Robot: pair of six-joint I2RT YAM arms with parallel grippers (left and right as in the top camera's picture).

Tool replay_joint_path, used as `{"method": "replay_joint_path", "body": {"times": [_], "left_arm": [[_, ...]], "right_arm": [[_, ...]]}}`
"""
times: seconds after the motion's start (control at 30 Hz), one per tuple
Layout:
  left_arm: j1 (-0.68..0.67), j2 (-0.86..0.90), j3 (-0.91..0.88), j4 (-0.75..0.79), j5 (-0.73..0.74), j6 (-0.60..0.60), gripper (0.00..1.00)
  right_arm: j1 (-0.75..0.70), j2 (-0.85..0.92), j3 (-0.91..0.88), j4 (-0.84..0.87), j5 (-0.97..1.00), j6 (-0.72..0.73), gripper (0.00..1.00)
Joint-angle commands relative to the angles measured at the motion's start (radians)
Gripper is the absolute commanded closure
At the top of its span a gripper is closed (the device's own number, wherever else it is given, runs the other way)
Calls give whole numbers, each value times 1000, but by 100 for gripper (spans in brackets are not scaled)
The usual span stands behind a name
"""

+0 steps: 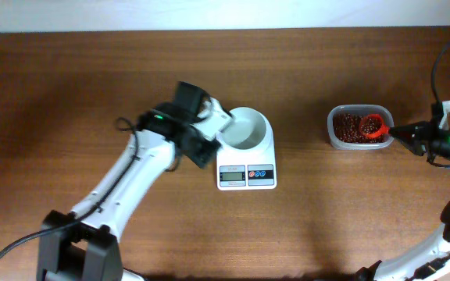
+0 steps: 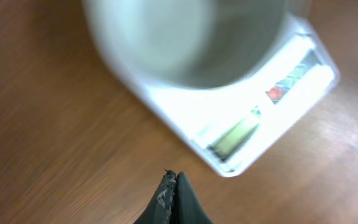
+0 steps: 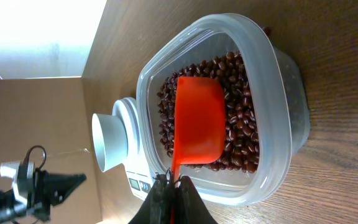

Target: Scoop item into bowl and weigh 50g on scale

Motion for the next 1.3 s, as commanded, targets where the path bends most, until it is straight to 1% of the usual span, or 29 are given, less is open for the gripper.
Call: {"method": "replay_joint_path", "body": {"times": [0.0,0.17,0.27,0.37,0.47,0.53,0.6,0.8,1.1,1.27], "left_arm": [[-124,20,2,-6,-18,75,100],[-254,94,2,11,-48,75,100],[-333,139,2,60,-182,75,100],[-371,189,2,95,-255,75,100],[-389,252,2,111,-262,74,100],[-394,279,2,134,-293,74,100],[-394,288,2,158,-323,74,100],[-394,288,2,222,-324,74,100],[-394,291,-7,232,-331,74,100],[-396,356,-14,232,-331,75,100]], "right_arm": [[-6,5,-4,-1,-10,-14,96],[-6,5,-4,-1,-10,-14,96],[-6,5,-4,0,-10,-14,96],[-6,5,-4,1,-10,-14,96],[-6,5,-3,4,-11,-14,96],[-6,5,-4,4,-10,-6,96],[-6,5,-3,3,-11,-7,96],[-6,5,-4,0,-10,-7,96],[-6,5,-4,0,-14,-7,96],[-6,5,-3,0,-14,-7,96]]}}
